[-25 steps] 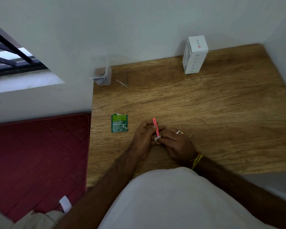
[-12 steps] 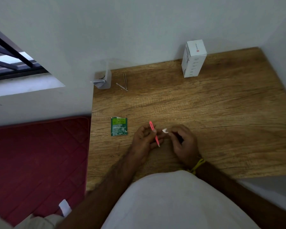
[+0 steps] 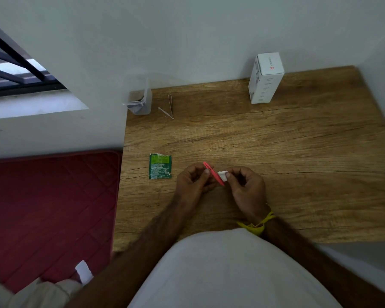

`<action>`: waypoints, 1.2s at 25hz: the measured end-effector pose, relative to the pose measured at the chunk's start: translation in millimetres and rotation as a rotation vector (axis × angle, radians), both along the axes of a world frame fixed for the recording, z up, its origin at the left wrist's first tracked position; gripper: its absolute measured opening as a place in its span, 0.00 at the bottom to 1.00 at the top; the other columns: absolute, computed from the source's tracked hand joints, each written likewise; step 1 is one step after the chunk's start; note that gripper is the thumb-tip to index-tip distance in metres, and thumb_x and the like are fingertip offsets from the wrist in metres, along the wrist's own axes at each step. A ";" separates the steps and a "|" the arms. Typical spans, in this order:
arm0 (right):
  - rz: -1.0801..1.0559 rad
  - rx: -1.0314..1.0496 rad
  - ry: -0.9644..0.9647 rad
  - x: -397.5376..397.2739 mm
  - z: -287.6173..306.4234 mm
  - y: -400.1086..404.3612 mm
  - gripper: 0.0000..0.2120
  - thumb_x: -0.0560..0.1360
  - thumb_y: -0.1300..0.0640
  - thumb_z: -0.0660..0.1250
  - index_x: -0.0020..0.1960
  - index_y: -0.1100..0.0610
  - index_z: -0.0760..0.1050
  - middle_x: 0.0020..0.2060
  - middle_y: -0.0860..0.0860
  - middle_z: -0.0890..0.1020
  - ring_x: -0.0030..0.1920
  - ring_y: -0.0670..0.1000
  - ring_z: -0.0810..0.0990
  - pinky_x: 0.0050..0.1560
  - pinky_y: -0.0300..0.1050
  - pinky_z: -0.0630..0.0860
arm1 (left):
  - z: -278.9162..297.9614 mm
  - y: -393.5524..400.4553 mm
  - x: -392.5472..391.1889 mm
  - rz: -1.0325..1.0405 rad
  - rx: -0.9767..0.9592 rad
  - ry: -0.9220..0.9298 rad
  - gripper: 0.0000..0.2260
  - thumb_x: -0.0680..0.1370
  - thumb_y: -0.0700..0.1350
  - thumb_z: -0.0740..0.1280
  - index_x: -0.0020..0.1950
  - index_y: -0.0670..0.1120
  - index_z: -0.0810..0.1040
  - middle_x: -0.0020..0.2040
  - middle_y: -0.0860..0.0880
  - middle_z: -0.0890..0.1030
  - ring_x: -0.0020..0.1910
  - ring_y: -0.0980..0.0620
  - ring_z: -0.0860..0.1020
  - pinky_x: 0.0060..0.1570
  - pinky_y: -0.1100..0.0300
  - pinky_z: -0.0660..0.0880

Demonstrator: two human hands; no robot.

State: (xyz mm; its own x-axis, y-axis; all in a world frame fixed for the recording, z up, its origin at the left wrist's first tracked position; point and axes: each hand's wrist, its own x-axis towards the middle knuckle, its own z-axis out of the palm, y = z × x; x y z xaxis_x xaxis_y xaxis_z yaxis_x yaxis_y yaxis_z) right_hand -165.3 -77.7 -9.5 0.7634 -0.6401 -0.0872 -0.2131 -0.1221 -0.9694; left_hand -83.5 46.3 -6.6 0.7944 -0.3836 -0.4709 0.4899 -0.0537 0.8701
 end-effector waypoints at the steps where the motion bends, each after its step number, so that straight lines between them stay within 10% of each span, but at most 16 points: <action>1: 0.000 -0.002 0.008 -0.2 -0.7 -0.9 0.07 0.76 0.66 0.69 0.48 0.55 0.81 0.40 0.44 0.83 0.43 0.36 0.81 0.44 0.28 0.75 | -0.7 -0.2 0.1 -0.007 0.010 -0.022 0.06 0.80 0.36 0.66 0.51 0.44 0.82 0.45 0.45 0.86 0.45 0.49 0.85 0.49 0.51 0.83; 24: 0.150 -0.380 0.088 -5.7 -6.6 -0.6 0.06 0.73 0.67 0.71 0.46 0.58 0.82 0.40 0.45 0.79 0.42 0.39 0.75 0.45 0.25 0.69 | -5.1 -0.7 0.7 -0.063 0.109 -0.141 0.07 0.78 0.36 0.69 0.56 0.39 0.78 0.46 0.40 0.85 0.45 0.45 0.85 0.44 0.56 0.83; 30: 0.143 -0.496 0.208 -5.9 -3.1 4.2 0.04 0.73 0.67 0.69 0.46 0.60 0.81 0.42 0.52 0.79 0.44 0.44 0.72 0.46 0.40 0.71 | -9.7 -0.6 -1.3 -0.010 0.087 -0.117 0.07 0.78 0.35 0.70 0.55 0.38 0.79 0.46 0.38 0.85 0.44 0.41 0.86 0.45 0.51 0.83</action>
